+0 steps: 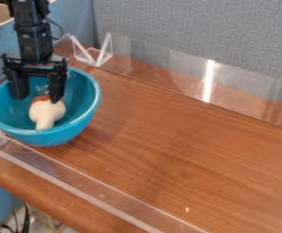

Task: Remove the mushroom from inside the blue bowl and put it on the table

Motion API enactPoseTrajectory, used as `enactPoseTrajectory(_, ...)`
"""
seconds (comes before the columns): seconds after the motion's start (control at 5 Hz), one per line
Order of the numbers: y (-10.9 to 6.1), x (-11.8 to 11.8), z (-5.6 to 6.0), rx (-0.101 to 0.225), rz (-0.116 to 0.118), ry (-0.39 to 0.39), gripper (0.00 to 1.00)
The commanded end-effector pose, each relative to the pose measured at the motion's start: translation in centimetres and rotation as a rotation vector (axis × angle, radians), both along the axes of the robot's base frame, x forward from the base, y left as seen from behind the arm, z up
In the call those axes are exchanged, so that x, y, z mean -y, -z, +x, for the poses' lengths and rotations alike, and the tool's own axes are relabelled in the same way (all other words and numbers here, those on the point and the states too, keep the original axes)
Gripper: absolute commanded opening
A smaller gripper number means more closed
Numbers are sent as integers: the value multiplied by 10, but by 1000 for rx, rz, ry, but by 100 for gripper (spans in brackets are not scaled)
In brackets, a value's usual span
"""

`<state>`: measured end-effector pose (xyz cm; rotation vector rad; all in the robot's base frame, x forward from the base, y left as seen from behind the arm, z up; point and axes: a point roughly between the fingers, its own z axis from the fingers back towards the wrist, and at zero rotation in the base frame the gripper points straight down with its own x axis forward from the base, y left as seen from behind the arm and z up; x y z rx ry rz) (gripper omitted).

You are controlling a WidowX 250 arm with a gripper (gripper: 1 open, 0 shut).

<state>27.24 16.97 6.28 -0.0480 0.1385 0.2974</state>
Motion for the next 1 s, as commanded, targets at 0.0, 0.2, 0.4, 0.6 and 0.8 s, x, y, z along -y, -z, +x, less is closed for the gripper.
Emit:
enactPoseTrajectory(0.0, -12, -13, 4, 37, 30, 46, 100)
enactPoseTrajectory(0.2, -8, -19, 9, 30, 30, 105, 100)
enactPoseTrajectory(0.4, -9, -16, 5, 27, 33, 71, 0)
enactPoseTrajectory(0.6, -15, -13, 1, 31, 38, 39, 0)
enactPoseTrajectory(0.8, -26, -8, -2, 47, 45, 12, 0)
